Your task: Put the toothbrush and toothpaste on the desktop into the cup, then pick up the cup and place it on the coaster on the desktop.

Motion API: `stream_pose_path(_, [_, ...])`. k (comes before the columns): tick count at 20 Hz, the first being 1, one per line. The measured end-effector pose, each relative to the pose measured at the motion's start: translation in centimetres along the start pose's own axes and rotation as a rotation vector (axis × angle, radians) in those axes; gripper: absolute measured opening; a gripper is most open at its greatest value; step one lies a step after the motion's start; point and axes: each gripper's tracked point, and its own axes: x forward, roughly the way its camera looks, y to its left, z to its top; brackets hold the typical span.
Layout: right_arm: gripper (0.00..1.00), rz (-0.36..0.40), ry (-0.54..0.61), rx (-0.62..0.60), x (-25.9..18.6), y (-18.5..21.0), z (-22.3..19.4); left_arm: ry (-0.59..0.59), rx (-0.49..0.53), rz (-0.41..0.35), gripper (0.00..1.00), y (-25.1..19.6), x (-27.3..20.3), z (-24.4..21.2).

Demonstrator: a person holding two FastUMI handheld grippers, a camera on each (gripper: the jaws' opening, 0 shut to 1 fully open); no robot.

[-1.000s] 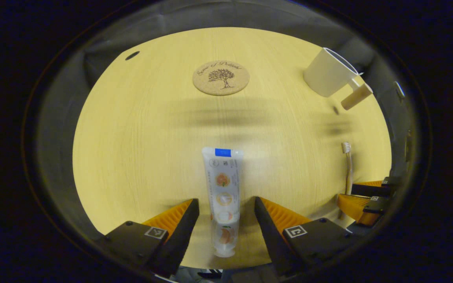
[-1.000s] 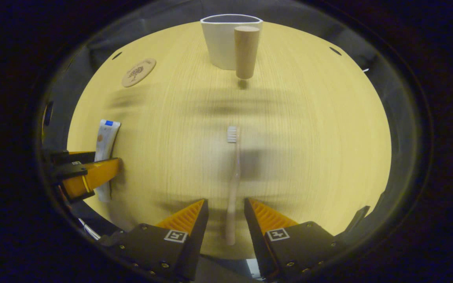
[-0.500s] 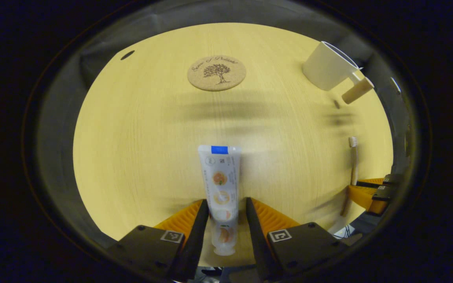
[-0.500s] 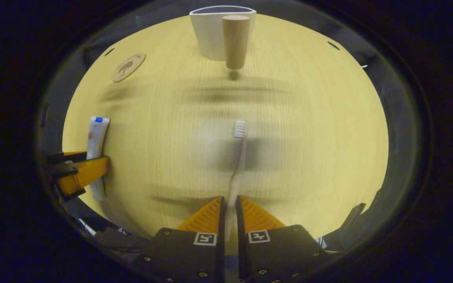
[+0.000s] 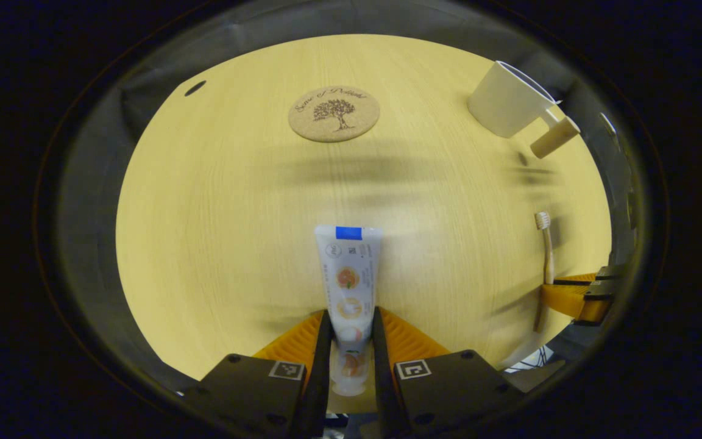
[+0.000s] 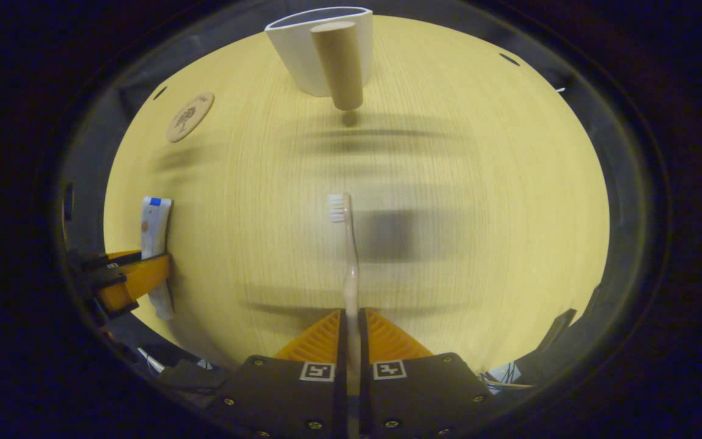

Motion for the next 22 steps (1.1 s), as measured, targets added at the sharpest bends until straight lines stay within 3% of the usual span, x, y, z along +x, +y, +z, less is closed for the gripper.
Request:
stream_pose_path(1, [0.05,0.003,0.003,0.002,0.0,0.0,0.2,-0.009,-0.009,-0.001,0.39,0.0,0.2,0.2])
stream_pose_path(3, [0.06,0.01,-0.002,0.005,0.0,0.1,0.3,-0.02,-0.013,0.0,0.28,0.2,0.0,0.3])
stream_pose_path(7, [0.06,0.029,-0.008,0.013,-0.3,0.6,0.2,-0.035,-0.007,-0.005,0.23,0.3,-0.2,0.4])
stream_pose_path(13, [0.05,0.061,-0.075,0.009,-1.8,1.0,0.6,-0.085,-0.038,-0.015,0.23,0.2,-1.0,0.5])
stream_pose_path(22, [0.05,0.11,-0.43,-0.013,-6.6,1.7,3.8,-0.339,-0.03,-0.053,0.23,-1.6,-5.2,5.3])
